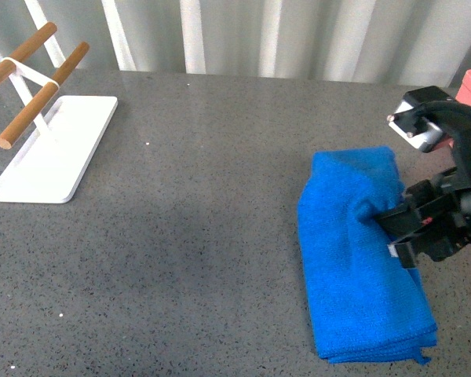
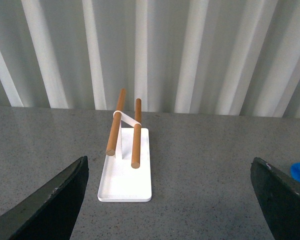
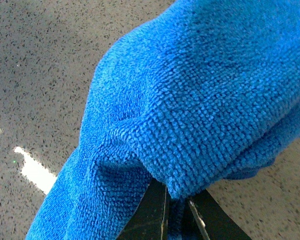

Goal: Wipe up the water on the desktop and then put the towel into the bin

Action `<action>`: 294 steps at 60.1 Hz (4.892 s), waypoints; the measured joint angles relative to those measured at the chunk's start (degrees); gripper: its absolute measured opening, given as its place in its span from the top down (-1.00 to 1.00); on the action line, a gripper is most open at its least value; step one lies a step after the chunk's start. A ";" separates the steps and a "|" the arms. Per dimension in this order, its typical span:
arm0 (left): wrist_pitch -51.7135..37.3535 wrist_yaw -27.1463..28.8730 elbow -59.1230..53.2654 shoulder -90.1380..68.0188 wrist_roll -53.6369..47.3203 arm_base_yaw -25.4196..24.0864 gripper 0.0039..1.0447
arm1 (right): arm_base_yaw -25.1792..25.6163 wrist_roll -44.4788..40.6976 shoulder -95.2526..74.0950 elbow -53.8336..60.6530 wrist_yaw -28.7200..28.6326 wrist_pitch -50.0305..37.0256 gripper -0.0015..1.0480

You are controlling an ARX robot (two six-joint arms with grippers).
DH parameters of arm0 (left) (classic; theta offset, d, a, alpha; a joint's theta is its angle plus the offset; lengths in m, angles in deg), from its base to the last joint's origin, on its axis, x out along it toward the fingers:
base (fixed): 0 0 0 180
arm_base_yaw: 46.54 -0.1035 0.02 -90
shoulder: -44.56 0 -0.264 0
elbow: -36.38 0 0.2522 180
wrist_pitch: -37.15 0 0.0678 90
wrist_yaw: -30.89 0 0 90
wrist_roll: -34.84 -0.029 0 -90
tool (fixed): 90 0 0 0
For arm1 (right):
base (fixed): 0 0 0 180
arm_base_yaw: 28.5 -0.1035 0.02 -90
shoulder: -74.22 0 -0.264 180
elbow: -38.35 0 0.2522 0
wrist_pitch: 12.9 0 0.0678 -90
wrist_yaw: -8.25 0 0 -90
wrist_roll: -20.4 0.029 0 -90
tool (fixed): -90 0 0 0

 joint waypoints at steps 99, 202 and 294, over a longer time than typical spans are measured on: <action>0.00 0.00 0.00 0.02 -0.02 0.00 -0.87 | 35.65 -4.13 9.40 -31.74 -2.19 15.67 0.94; 0.00 0.00 0.00 0.04 -0.04 0.00 -0.87 | 27.41 -11.45 18.43 -25.79 -4.26 11.17 -0.86; 0.00 0.02 0.00 0.04 -0.07 0.00 -0.87 | 8.68 15.02 83.12 37.24 20.65 -10.54 0.94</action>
